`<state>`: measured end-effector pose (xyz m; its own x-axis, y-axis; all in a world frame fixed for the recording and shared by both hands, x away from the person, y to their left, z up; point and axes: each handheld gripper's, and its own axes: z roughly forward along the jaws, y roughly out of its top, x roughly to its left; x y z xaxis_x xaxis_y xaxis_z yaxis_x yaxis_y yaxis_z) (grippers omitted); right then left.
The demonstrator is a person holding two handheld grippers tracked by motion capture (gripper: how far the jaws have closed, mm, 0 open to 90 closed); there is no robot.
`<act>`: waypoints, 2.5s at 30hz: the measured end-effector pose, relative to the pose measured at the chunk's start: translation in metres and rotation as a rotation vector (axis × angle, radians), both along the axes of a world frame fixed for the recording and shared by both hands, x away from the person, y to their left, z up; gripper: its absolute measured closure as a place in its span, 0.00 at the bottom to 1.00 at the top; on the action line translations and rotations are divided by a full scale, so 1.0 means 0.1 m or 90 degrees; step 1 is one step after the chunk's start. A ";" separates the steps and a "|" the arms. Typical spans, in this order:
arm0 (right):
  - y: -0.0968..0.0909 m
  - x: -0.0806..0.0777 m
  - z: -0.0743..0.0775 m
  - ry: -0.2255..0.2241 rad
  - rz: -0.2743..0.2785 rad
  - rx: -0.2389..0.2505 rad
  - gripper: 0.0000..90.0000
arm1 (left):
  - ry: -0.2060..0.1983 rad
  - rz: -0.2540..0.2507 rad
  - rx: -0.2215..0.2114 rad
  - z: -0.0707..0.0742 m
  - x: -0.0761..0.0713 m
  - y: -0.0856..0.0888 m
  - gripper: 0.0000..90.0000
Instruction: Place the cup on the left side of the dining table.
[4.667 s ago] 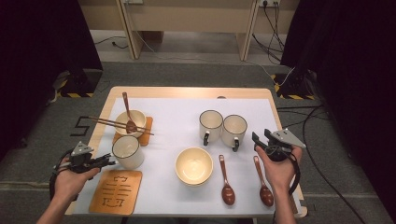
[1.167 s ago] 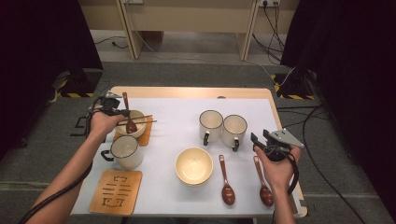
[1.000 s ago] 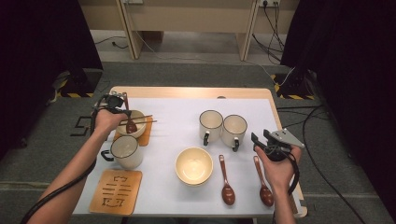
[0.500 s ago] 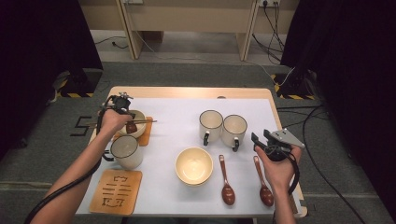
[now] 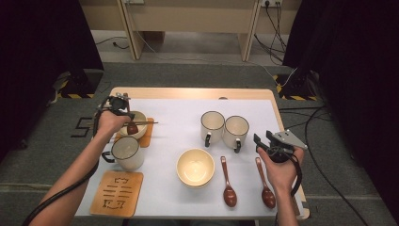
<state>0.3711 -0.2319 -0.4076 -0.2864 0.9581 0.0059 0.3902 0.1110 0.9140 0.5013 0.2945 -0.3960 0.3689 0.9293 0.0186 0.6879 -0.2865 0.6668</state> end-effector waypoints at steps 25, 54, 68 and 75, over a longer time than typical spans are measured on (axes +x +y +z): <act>0.03 0.01 -0.02 0.007 0.003 -0.002 0.55 | -0.001 0.223 0.033 -0.26 -0.25 1.45 0.99; 0.03 0.01 -0.02 0.008 0.000 -0.003 0.54 | 0.004 0.173 0.023 -0.17 -0.25 1.23 0.99; 0.03 0.01 -0.02 0.010 0.000 -0.005 0.54 | -0.019 0.119 0.028 -0.10 -0.16 0.91 0.99; 0.04 0.02 -0.04 0.013 0.002 -0.005 0.54 | -0.009 0.093 0.025 -0.11 -0.08 0.73 0.99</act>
<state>0.3728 -0.2274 -0.4111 -0.2900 0.9570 0.0043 0.4080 0.1195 0.9051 0.4928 0.3676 -0.4071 0.2290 0.9715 0.0609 0.7148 -0.2103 0.6669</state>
